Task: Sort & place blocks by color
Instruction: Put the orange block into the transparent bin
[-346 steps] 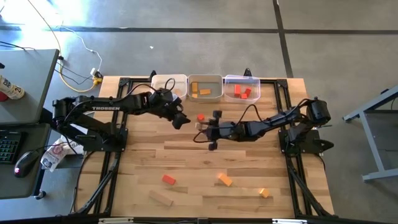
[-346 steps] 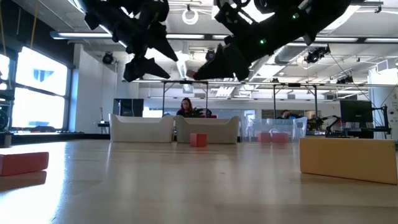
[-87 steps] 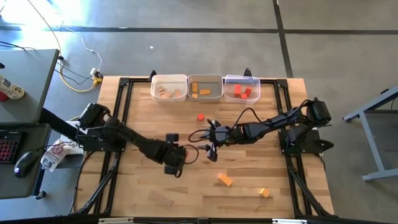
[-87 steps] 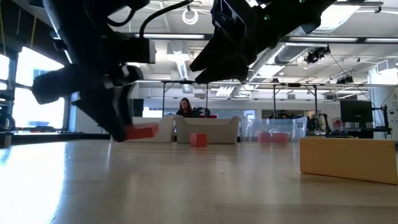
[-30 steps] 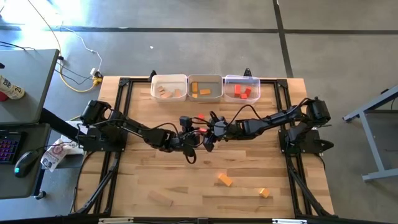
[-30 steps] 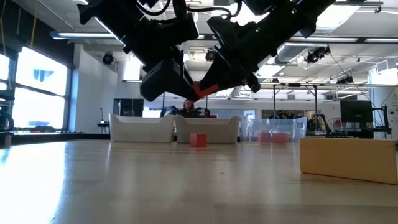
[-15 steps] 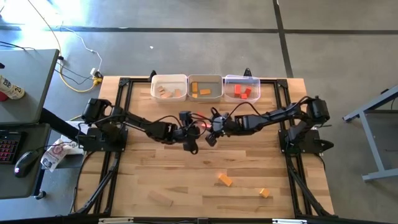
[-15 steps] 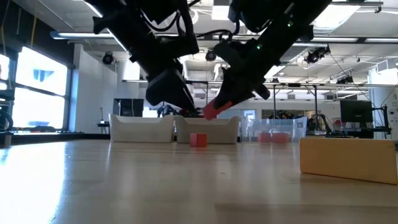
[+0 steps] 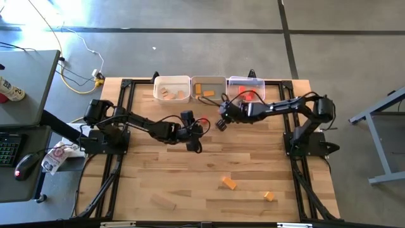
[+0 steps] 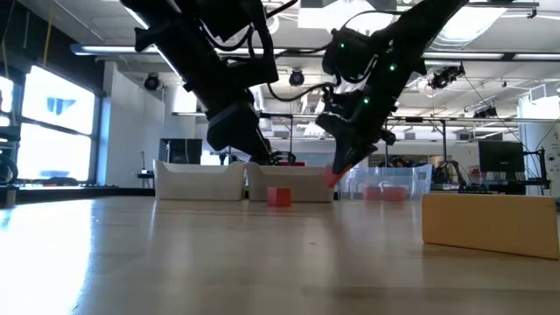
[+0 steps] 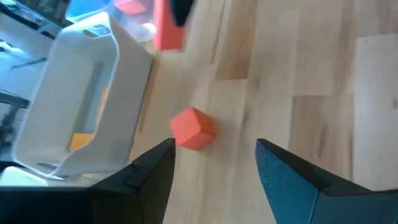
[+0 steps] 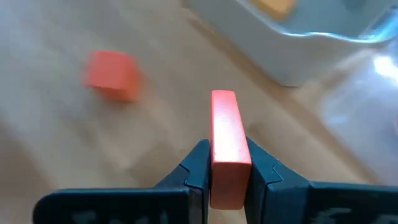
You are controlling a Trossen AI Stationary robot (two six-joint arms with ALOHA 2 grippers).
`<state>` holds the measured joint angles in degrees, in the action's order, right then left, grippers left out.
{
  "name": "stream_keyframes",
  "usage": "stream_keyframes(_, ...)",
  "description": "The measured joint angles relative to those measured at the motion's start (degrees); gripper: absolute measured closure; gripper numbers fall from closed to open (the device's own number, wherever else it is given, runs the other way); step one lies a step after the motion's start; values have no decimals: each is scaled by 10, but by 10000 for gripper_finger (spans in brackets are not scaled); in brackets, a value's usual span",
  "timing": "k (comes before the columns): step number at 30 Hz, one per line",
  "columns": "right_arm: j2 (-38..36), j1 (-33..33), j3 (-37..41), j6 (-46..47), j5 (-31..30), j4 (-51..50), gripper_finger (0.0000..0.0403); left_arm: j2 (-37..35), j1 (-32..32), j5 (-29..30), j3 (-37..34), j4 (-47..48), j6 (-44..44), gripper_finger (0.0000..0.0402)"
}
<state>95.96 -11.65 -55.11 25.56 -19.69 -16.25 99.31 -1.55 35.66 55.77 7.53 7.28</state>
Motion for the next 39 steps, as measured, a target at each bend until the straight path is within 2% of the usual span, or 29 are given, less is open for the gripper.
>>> stream_keyframes(7, -33, -41, 0, -35, -12, -42, 368, 0, 1, -57, 1, 0, -25, 194)
stream_keyframes(16, -144, -85, 0, -64, -90, -122, 368, 0, 1, -59, 1, 0, -26, 194)
stream_keyframes(20, -172, -115, 0, -79, -93, -128, 368, 0, 1, -59, 1, 0, -26, 193)
stream_keyframes(25, -171, -157, 1, -87, -90, -122, 368, 0, 1, -59, 1, -1, -26, 194)
stream_keyframes(27, -162, -177, 7, -86, -65, -109, 368, 0, 1, -59, 1, -1, -26, 194)
stream_keyframes(33, -126, -236, 20, -85, 66, -52, 368, 0, 1, -73, 1, 0, -26, 194)
stream_keyframes(39, -93, -277, 21, -76, 155, -14, 367, 0, 1, -84, 1, 4, -26, 193)
